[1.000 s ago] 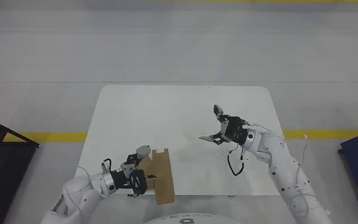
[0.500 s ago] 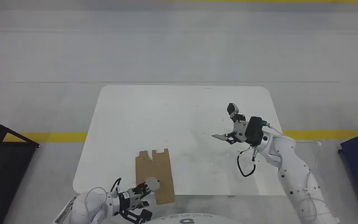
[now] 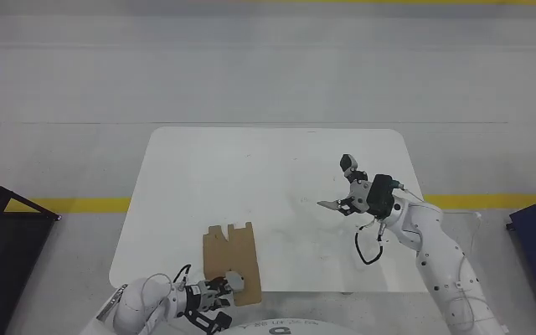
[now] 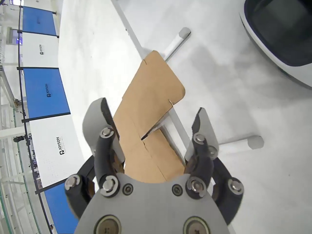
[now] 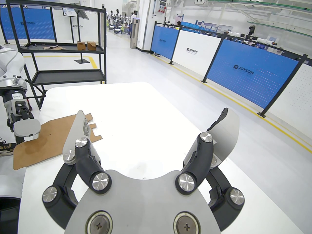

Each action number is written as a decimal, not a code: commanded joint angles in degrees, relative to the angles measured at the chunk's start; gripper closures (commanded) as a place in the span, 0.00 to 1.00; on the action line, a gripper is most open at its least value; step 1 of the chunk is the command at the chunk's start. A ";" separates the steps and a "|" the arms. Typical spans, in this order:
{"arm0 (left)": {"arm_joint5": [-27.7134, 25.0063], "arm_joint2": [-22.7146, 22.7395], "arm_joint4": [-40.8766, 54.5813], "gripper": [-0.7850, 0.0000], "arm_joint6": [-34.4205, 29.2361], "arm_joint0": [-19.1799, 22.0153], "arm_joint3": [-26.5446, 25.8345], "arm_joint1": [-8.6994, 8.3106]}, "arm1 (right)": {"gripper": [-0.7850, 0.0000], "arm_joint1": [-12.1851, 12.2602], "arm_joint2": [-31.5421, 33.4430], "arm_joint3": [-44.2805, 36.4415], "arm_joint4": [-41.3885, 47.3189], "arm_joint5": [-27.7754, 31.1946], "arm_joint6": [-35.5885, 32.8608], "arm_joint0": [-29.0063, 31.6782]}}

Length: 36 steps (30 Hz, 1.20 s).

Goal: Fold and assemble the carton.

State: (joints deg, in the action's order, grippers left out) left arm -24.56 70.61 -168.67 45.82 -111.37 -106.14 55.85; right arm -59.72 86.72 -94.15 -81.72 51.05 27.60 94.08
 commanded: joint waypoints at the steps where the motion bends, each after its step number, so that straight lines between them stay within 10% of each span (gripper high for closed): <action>1: -0.23 -1.00 -0.10 0.34 -0.07 1.14 0.74 -0.04 | 0.00 0.00 0.00 0.00 0.00 0.00 0.00 0.00; 10: -1.23 -4.23 0.56 0.40 0.79 4.78 3.32 -0.30 | 0.00 0.00 0.00 0.00 0.00 0.00 0.00 0.00; 16: -0.76 -5.50 0.82 0.62 0.81 6.06 3.67 -0.62 | 0.00 0.00 0.00 0.00 0.00 0.00 0.00 0.00; 19: 0.13 -5.86 1.65 1.00 2.30 6.54 3.76 -0.86 | 0.00 0.00 0.00 0.00 0.00 0.00 0.00 0.00; 28: 8.13 -2.70 11.60 1.00 -10.72 0.66 -2.66 -0.85 | 0.00 0.00 0.00 0.00 0.00 0.00 0.00 0.00; 36: 13.61 9.62 24.04 1.00 -20.00 -5.50 -13.02 -1.52 | 0.00 0.00 0.00 0.00 0.00 0.00 0.00 0.00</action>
State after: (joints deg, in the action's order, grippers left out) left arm -11.03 77.96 -146.24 28.12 -116.31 -117.68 54.37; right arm -59.72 86.72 -94.15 -81.72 51.05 27.60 94.08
